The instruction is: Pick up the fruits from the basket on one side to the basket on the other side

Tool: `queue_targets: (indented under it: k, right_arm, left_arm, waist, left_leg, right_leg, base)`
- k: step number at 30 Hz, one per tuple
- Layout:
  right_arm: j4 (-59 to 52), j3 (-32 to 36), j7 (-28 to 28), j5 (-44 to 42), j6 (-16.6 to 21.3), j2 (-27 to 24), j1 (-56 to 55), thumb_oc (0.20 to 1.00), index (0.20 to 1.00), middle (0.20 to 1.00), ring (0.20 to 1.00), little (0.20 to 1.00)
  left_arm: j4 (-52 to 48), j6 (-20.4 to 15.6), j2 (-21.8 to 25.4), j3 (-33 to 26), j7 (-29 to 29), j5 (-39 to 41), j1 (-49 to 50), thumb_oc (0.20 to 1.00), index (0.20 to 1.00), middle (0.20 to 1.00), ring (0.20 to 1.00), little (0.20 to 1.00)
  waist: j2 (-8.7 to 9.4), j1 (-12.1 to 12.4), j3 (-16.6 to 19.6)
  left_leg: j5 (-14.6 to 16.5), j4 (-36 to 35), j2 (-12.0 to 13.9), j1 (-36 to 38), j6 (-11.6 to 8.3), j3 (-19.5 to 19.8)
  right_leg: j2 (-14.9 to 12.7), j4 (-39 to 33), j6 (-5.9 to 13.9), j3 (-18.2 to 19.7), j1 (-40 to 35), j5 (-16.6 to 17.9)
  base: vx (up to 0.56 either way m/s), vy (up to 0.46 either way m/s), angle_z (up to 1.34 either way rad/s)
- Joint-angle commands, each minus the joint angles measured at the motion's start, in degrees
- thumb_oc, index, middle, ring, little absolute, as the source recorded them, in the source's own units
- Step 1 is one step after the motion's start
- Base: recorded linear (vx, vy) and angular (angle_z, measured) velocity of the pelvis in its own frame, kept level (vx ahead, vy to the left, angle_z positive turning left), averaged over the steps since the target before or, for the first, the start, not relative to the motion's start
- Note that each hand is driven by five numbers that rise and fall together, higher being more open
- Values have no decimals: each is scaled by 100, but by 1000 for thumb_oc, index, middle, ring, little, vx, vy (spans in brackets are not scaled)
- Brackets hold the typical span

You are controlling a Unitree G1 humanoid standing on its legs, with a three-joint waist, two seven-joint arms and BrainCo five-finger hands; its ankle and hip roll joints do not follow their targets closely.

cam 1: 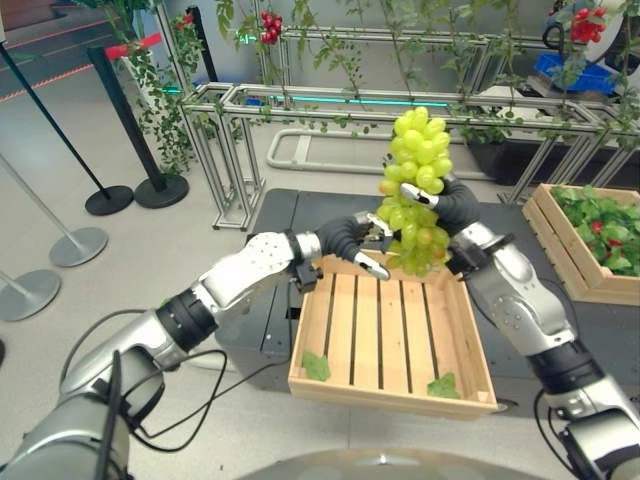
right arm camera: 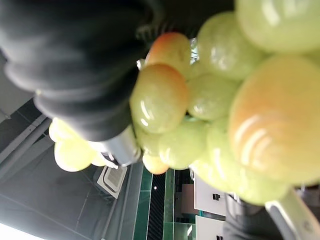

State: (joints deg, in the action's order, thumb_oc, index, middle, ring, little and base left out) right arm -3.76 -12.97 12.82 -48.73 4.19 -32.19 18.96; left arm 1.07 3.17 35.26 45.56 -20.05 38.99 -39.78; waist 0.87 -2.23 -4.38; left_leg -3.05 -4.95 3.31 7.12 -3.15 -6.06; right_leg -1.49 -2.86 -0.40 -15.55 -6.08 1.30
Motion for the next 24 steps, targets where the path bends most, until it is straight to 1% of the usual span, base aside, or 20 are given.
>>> queue_targets:
  k: [1,6,12,14,15,16,17,22,24]
  right_arm:
    - [-790,153,139,101,364,303,345,200,200,200,200,200]
    - [-789,414,113,178,431,213,244,200,200,200,200,200]
    - [-761,698,80,289,513,69,97,200,200,200,200,200]
    - [-783,801,88,261,516,36,42,200,200,200,200,200]
    - [-785,796,88,260,516,37,40,200,200,200,200,200]
    - [-788,910,67,285,545,4,-9,200,200,200,200,200]
    - [-789,905,67,285,545,5,-9,200,200,200,200,200]
    - [-743,1096,42,284,579,-16,-161,200,200,200,200,200]
    - [-744,1093,42,284,578,-16,-162,200,200,200,200,200]
  left_arm:
    - [-80,-341,-213,-382,-28,-112,-308,1000,1000,1000,1000,1000]
    - [-382,-460,230,-784,-68,-40,88,1000,1000,1000,1000,1000]
    - [-869,-617,784,-1523,-100,133,682,1000,1000,1000,1000,1000]
    - [-935,-662,884,-1772,-51,210,904,1000,1000,1000,1000,1000]
    - [-945,-659,887,-1782,-51,211,917,1000,1000,1000,1000,1000]
    - [-1019,-734,973,-2066,18,245,1134,1000,1000,1000,1000,1000]
    - [-1026,-731,976,-2075,18,245,1146,1000,1000,1000,1000,1000]
    - [-1040,-837,1083,-2556,120,213,1506,1000,1000,1000,1000,1000]
    - [-1044,-836,1084,-2560,120,211,1512,1000,1000,1000,1000,1000]
  waist:
    - [283,9,219]
    - [295,40,222]
    - [301,84,219]
    - [303,91,221]
    - [302,87,225]
    - [312,96,218]
    - [311,92,220]
    - [322,104,204]
    - [322,102,206]
  left_leg:
    - [368,119,-189,-166,150,67]
    - [357,107,-184,-172,143,83]
    - [349,85,-192,-180,133,91]
    - [354,88,-192,-180,136,95]
    - [355,88,-192,-180,136,94]
    - [358,87,-192,-176,137,95]
    - [359,87,-192,-175,137,95]
    - [382,89,-196,-153,143,89]
    - [382,89,-196,-152,143,89]
  right_leg:
    - [-549,460,853,-223,-38,-516]
    - [-542,453,839,-249,-52,-519]
    - [-539,443,835,-281,-46,-510]
    - [-540,452,832,-274,-43,-514]
    - [-540,453,832,-273,-42,-515]
    - [-541,462,828,-258,-41,-522]
    - [-541,463,828,-257,-42,-523]
    - [-538,468,822,-260,-47,-536]
    - [-538,468,822,-260,-47,-536]
  base:
    - [0,0,0]
    - [10,-14,5]
    - [7,-5,4]
    - [0,0,0]
    - [0,0,0]
    - [0,0,0]
    - [0,0,0]
    - [0,0,0]
    - [0,0,0]
